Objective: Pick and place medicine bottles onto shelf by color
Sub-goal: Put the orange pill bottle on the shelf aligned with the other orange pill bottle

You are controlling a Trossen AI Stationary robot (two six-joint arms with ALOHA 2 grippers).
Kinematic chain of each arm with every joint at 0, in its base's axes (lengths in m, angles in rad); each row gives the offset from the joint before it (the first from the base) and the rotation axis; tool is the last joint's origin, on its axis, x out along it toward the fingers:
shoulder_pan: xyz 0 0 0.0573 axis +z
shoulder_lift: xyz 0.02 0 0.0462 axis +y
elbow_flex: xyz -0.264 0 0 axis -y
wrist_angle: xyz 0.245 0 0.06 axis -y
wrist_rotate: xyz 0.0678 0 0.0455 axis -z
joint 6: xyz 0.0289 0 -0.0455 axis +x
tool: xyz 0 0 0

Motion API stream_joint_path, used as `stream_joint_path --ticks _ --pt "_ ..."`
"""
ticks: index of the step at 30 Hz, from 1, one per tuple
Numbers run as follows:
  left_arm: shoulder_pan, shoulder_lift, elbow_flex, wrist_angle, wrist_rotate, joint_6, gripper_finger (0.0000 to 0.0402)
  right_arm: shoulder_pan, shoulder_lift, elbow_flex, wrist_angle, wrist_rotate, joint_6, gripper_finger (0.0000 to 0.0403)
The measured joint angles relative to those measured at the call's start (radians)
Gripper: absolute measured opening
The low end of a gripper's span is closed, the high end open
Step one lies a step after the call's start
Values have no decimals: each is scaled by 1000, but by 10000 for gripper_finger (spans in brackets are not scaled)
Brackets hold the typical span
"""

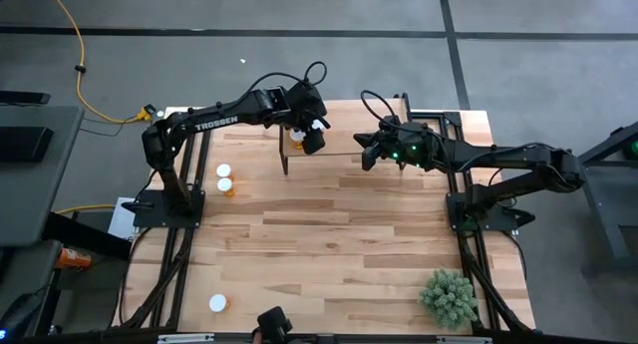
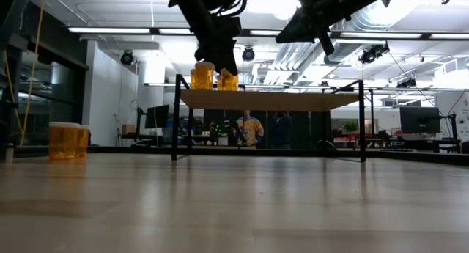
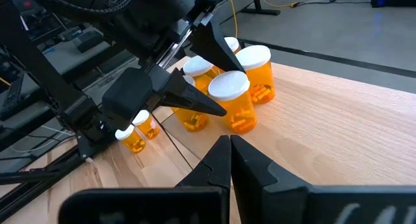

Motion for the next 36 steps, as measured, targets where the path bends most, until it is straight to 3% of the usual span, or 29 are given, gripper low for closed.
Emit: stream_joint_path --ticks 13,30,36 --pt "0 -19 -1 4 24 -15 280 0 0 0 -25 0 7 0" --pt "-7 -166 -1 18 25 -28 280 0 0 0 -25 0 3 0" --pt "-22 -285 -1 77 133 -81 274 0 0 0 -25 -1 3 0"
